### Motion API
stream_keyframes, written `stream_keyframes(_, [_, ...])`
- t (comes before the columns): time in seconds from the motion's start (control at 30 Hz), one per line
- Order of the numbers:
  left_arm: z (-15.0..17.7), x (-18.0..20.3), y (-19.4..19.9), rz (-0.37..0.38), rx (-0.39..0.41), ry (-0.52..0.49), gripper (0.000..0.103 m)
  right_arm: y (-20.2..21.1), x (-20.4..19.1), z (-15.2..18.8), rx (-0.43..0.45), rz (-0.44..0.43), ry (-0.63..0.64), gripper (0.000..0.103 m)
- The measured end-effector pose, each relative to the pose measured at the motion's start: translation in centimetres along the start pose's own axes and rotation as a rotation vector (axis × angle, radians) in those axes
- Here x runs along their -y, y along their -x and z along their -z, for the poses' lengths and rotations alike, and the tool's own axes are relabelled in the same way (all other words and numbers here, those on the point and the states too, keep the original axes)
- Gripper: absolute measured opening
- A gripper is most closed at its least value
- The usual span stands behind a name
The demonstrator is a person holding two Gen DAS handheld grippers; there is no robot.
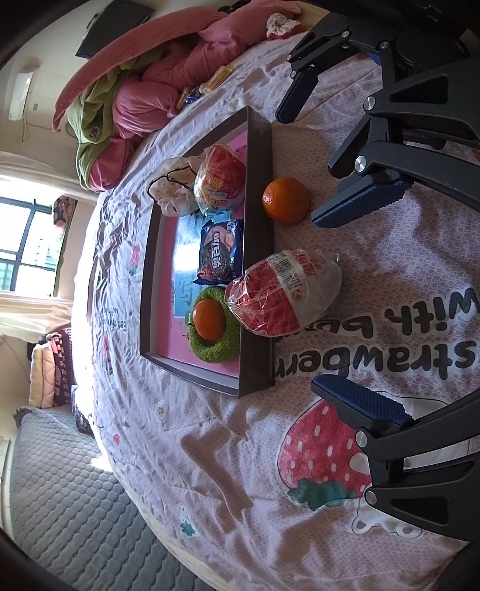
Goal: Organize objects
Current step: 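Move left tool to red-wrapped bread bag while right tool approaches the orange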
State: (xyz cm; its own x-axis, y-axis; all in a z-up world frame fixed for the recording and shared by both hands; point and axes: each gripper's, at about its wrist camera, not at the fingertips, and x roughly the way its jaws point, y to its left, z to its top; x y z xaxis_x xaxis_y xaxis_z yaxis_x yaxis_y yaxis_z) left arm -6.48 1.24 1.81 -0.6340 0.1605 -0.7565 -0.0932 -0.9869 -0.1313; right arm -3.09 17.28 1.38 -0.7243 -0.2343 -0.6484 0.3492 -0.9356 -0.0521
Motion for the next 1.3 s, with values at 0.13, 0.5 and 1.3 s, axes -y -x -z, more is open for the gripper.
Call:
stream_keyframes(0.13, [-0.4, 0.0, -0.8, 0.009, -0.004, 0.002, 0.082, -0.8, 0.2, -0.2, -0.010, -0.003, -0.010, 0.077])
stream_keyframes(0.5, [-1.2, -0.2, -2.7, 0.014, -0.018, 0.016, 0.082, -3.2, 0.0, -0.9, -0.030, -0.007, -0.001, 0.077])
stream_keyframes(1.3, [-1.9, -0.8, -5.5, -0.011, -0.070, 0.030, 0.074, -6.2, -0.7, -1.7, -0.095, -0.049, 0.016, 0.037])
